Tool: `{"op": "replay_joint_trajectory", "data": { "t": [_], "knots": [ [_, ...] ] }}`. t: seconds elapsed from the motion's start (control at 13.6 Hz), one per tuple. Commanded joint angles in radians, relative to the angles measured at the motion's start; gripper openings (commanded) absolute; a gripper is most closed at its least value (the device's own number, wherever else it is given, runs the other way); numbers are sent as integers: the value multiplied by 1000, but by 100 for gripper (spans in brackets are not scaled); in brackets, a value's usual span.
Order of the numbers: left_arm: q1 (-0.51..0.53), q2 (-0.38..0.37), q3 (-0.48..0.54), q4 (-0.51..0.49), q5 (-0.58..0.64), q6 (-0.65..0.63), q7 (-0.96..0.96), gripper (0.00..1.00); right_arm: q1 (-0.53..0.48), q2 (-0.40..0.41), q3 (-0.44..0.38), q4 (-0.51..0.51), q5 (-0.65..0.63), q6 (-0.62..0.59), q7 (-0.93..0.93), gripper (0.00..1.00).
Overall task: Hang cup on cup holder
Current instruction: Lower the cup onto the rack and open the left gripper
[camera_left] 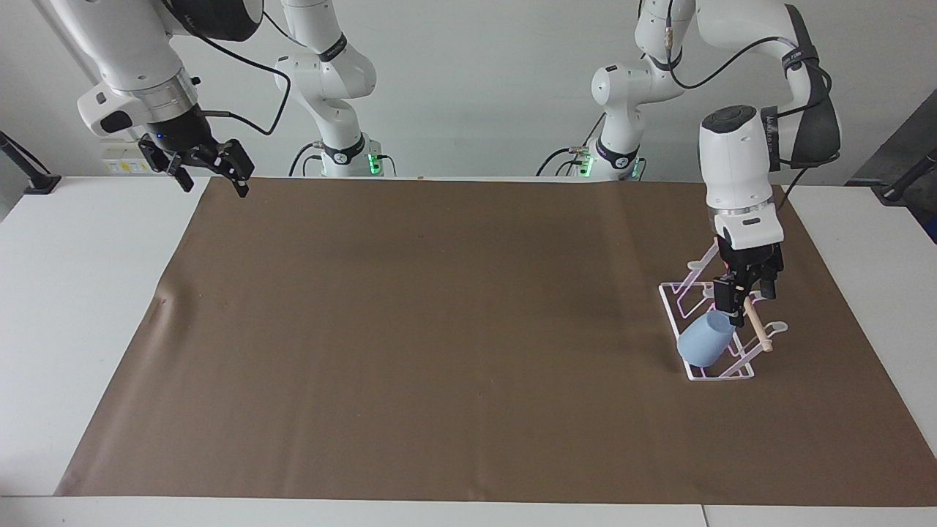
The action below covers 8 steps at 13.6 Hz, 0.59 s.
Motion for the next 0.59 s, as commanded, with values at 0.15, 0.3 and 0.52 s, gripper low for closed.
{"op": "replay_joint_trajectory", "data": {
  "t": [0.15, 0.3, 0.52],
  "knots": [
    [-80, -6, -8, 180, -244, -265, 192, 100, 5, -13, 9, -10, -21, -4, 27, 100],
    [-79, -6, -8, 260, -351, -390, 372, 100, 8, 1, 10, -9, -19, 5, 27, 100],
    [-66, 2, 0, 390, -499, -596, 671, 100, 37, -2, 10, -18, -39, 43, 25, 100]
  ]
}}
